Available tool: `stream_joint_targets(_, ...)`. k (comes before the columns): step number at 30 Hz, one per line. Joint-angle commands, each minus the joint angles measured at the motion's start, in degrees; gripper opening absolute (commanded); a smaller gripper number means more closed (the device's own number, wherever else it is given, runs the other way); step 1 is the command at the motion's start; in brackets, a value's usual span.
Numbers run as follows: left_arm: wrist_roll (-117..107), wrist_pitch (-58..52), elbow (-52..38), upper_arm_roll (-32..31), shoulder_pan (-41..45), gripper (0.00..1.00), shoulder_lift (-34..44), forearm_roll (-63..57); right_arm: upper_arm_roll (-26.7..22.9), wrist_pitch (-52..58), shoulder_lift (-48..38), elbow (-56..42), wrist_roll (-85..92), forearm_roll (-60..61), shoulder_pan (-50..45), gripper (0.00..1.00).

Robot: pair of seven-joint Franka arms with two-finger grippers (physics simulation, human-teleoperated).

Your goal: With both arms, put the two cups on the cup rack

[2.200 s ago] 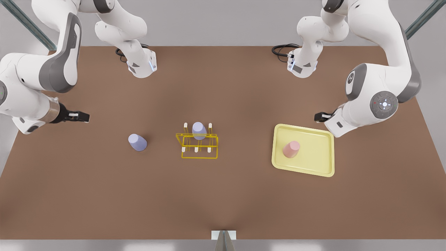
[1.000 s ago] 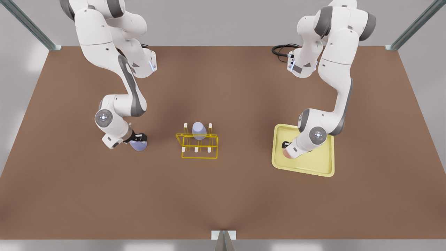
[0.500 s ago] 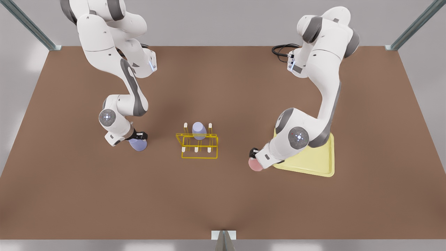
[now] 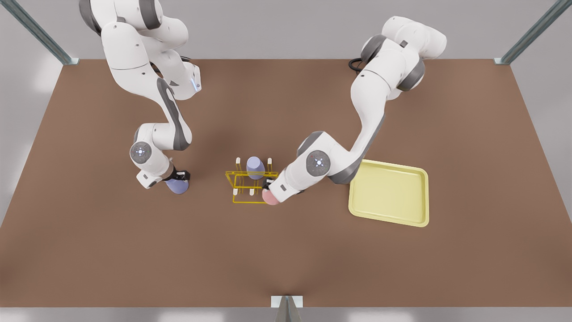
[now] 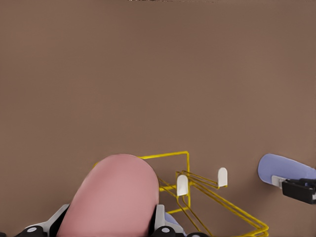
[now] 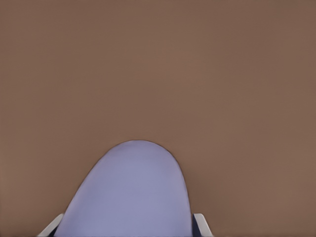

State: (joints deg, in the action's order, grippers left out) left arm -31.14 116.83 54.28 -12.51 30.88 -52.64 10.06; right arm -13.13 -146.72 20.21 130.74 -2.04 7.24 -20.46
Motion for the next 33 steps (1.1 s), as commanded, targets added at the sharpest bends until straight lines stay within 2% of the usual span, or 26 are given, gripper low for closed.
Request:
stream_joint_targets(1, -13.2, 3.4, 0.1, 0.0, 0.1, 0.82, -0.3, 0.8, 0.0, 0.1, 0.1, 0.0, 0.4, 0.3, 0.2, 0.93)
stream_joint_targets(4, -13.2, -2.8, 0.5, -0.1, 0.2, 0.86, 0.0, -0.1, 0.0, 0.5, 0.0, -0.1, 0.8, 0.3, 0.5, 0.86)
stream_joint_targets(9, -14.4, -2.5, 0.6, -0.1, 1.0, 0.9, -0.3, -0.2, 0.0, 0.6, 0.0, -0.6, 1.2, 0.3, 0.5, 0.83)
stream_joint_targets(10, -14.4, -2.5, 0.7, -0.1, 1.0, 1.0, -0.3, -0.2, 0.0, 0.6, -0.1, -0.7, 1.1, 0.3, 0.5, 0.83)
stream_joint_targets(14, -14.4, -6.8, 0.8, -0.1, 1.5, 1.0, -0.3, -2.0, 0.2, 0.6, -1.1, -0.8, 1.2, 0.3, 0.5, 0.83)
stream_joint_targets(23, -14.5, -7.8, 1.9, -0.1, 2.3, 1.0, -0.2, -2.3, 0.6, 0.5, -4.4, -2.3, 1.5, 0.2, 0.1, 0.83)
stream_joint_targets(27, -14.4, -7.8, 1.9, 0.0, 2.1, 1.0, 0.1, -3.2, 2.4, 0.5, -5.4, -3.8, 1.6, 0.3, 0.0, 0.82)
stream_joint_targets(28, -14.4, -7.8, 1.9, 0.0, 2.1, 1.0, 0.2, -3.3, 3.3, 0.5, -5.5, -4.4, 1.6, 0.9, 0.0, 0.82)
stream_joint_targets(30, -14.5, -7.8, 1.6, 0.0, 2.0, 1.0, 0.2, -3.3, 4.4, 0.6, -5.5, -5.9, 8.0, 10.5, 0.0, 0.82)
stream_joint_targets(33, -15.7, -7.8, 1.3, 0.6, 2.1, 1.0, 0.3, -3.3, 5.0, 2.9, -5.6, -8.8, 8.9, 12.2, -0.1, 0.82)
